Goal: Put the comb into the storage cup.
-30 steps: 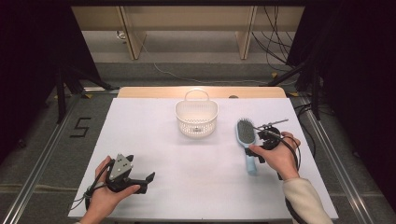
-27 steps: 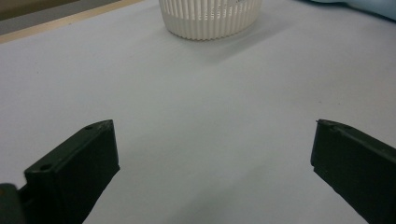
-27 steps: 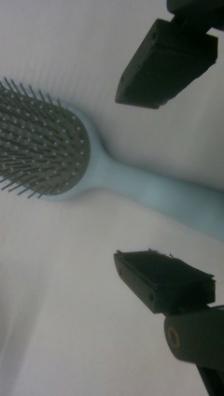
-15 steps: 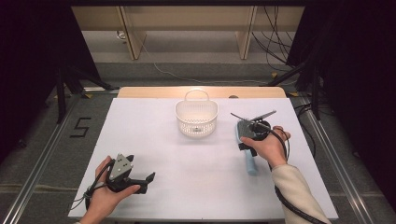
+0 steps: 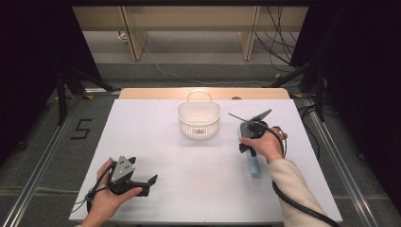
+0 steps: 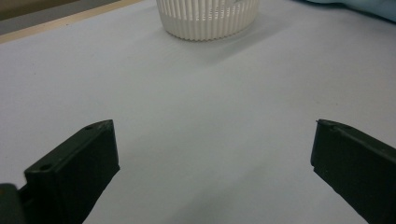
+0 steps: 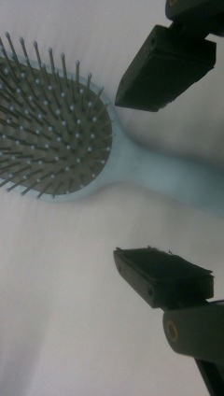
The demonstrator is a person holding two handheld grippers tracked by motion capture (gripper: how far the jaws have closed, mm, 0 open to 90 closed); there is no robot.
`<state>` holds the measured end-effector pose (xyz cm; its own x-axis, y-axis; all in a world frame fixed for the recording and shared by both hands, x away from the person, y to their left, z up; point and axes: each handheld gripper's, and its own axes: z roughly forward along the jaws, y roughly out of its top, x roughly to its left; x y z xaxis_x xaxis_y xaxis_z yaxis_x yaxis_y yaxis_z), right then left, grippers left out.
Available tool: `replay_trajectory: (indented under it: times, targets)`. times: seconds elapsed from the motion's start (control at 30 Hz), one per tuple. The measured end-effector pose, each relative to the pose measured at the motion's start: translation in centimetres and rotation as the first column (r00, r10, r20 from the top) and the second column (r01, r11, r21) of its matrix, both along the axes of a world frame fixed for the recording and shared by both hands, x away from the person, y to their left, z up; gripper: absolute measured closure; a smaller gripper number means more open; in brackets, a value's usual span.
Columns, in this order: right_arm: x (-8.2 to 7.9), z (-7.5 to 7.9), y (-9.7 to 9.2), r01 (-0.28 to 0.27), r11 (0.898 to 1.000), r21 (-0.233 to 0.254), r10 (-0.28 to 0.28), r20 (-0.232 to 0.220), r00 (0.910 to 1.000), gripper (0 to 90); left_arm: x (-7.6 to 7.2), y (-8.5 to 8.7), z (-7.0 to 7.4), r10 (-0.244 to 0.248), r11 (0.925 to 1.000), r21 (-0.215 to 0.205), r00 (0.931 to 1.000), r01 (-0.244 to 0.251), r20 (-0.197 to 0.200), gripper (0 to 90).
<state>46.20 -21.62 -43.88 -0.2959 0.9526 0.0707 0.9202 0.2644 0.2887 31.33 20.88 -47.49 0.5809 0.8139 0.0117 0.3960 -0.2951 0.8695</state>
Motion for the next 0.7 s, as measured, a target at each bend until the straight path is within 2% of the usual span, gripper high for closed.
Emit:
replay_trajectory:
  times: [0.03,0.1,0.23,0.37,0.6,0.7]
  targets:
    - [0.2,-0.3,0.1,0.002,1.0,-0.007,-0.003,-0.019,0.9998,22.7,0.0,0.0,0.0,-0.002,1.0,0.001,1.0,0.002,0.001,0.3]
    - [0.3,-0.4,0.1,0.001,1.0,-0.009,-0.001,-0.026,0.9997,22.9,0.0,0.0,0.0,-0.003,1.0,0.0,1.0,0.003,0.0,0.3]
    - [0.7,-0.8,0.2,0.019,0.999,-0.032,-0.022,-0.089,0.9958,24.9,0.0,0.0,0.0,-0.005,1.0,0.0,1.0,0.005,-0.001,0.3]
    - [1.1,-1.0,0.2,0.042,0.998,-0.051,-0.047,-0.112,0.9926,27.3,0.0,0.0,0.0,-0.003,1.0,-0.002,1.0,0.003,-0.002,0.3]
    - [1.5,-1.5,0.3,0.073,0.995,-0.066,-0.081,-0.127,0.9886,30.2,0.0,0.0,0.0,-0.005,1.0,-0.003,1.0,0.005,-0.003,0.3]
    - [1.6,-1.6,0.5,0.078,0.994,-0.076,-0.087,-0.13,0.9876,34.2,0.0,0.0,0.0,-0.007,1.0,-0.004,1.0,0.007,-0.004,0.3]
